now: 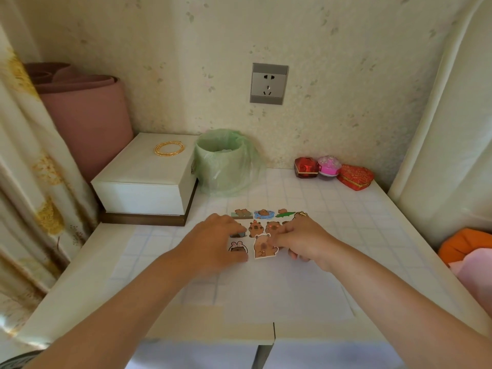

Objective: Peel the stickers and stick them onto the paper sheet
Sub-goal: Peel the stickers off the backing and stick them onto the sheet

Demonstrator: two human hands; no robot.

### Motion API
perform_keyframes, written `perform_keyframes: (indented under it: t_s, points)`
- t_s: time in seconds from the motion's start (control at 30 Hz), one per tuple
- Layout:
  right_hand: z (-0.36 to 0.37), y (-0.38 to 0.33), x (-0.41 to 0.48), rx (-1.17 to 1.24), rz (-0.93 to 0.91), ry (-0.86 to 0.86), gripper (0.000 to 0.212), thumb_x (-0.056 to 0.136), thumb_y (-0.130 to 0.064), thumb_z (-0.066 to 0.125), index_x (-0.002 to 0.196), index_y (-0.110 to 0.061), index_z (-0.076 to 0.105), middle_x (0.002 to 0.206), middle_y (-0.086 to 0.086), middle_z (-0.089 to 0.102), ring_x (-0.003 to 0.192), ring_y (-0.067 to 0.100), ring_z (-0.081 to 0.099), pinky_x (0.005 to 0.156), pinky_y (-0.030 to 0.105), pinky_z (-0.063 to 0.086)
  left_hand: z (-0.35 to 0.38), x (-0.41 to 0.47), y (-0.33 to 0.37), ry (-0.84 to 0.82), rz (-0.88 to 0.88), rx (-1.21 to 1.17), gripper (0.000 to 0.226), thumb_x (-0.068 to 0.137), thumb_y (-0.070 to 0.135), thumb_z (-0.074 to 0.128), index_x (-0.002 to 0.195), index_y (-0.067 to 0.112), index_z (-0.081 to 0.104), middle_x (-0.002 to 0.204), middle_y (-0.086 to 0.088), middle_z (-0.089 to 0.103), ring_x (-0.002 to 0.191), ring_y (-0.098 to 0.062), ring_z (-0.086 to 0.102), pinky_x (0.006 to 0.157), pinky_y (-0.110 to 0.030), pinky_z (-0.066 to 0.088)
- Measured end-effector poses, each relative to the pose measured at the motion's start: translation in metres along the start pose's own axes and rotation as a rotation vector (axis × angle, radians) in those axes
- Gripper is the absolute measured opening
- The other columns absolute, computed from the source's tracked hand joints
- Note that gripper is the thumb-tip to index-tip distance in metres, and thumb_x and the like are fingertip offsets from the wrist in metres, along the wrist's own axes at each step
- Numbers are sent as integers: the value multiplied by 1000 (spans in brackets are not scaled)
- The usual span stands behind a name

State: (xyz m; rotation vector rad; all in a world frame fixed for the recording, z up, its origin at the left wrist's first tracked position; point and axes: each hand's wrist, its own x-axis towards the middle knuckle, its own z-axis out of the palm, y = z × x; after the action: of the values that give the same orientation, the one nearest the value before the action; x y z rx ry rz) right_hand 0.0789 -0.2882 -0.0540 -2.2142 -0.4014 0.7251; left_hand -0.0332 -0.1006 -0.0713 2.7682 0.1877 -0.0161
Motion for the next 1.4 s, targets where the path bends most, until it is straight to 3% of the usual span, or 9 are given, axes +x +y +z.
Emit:
perform_keyframes:
  t_s: [0.1, 0.27, 0.37, 0.43, 0.67, 0.8, 0.97, 1.1, 1.4]
  points:
    - [5, 0, 2, -28, -18, 6, 24, 79, -41, 81, 84, -17, 78, 70, 6, 57, 57, 17, 45, 44, 22, 29, 5, 2, -2, -65, 9, 76, 80, 72, 70, 66, 141, 37, 46, 137, 16, 44, 126, -10, 36, 106, -35, 35]
    - [16, 3, 9, -30, -73, 72, 26, 77, -37, 84, 78, -12, 78, 64, -1, 58, 49, 11, 42, 57, 26, 35, 7, 3, -4, -37, 28, 109, 84, 71, 71, 67, 143, 36, 44, 140, 16, 43, 128, -10, 35, 109, -35, 31]
    - [20, 4, 11, -91, -100, 100, 27, 80, -34, 81, 74, -9, 76, 48, -14, 52, 45, 5, 41, 53, 24, 32, 8, 3, -5, -38, 37, 112, 84, 72, 72, 66, 144, 35, 43, 141, 17, 41, 129, -9, 34, 109, -33, 30]
    - [22, 2, 11, -117, -115, 114, 25, 81, -32, 80, 66, -13, 73, 44, -14, 48, 47, 6, 41, 52, 25, 31, 8, 3, -5, -37, 44, 115, 84, 73, 72, 65, 145, 35, 43, 142, 18, 40, 129, -9, 34, 108, -33, 30]
    - [24, 2, 12, -157, -129, 122, 20, 82, -27, 79, 68, -13, 74, 55, -10, 55, 53, 8, 47, 54, 24, 35, 8, 4, -5, -31, 52, 122, 84, 73, 72, 66, 145, 35, 43, 142, 18, 40, 129, -9, 34, 109, -33, 31]
    - [25, 1, 12, -191, -128, 135, 28, 81, -25, 79, 56, -24, 67, 51, -12, 53, 52, 9, 47, 53, 24, 35, 7, 3, -5, -26, 62, 117, 84, 73, 71, 66, 145, 33, 44, 142, 17, 41, 130, -9, 34, 110, -34, 31]
    - [27, -4, 7, -266, -125, 154, 17, 82, -30, 77, 67, -22, 74, 56, -11, 55, 54, 5, 48, 50, 23, 33, 9, 2, -3, -15, 66, 143, 83, 75, 70, 64, 146, 32, 42, 143, 17, 40, 130, -10, 33, 110, -31, 28]
    - [28, -6, 5, -314, -115, 179, 37, 83, -31, 76, 51, -26, 58, 53, -12, 52, 54, 4, 48, 49, 23, 31, 9, 1, -1, 0, 96, 150, 80, 78, 66, 63, 147, 32, 41, 140, 17, 39, 128, -9, 31, 109, -29, 27]
    - [31, -9, 3, -509, -121, 245, 21, 80, -43, 74, 64, -32, 64, 79, -11, 70, 79, 11, 64, 55, 23, 40, 11, -3, 1, -66, 219, 74, 47, 85, 40, 66, 132, 36, 61, 131, 20, 51, 121, -5, 41, 98, -33, 43]
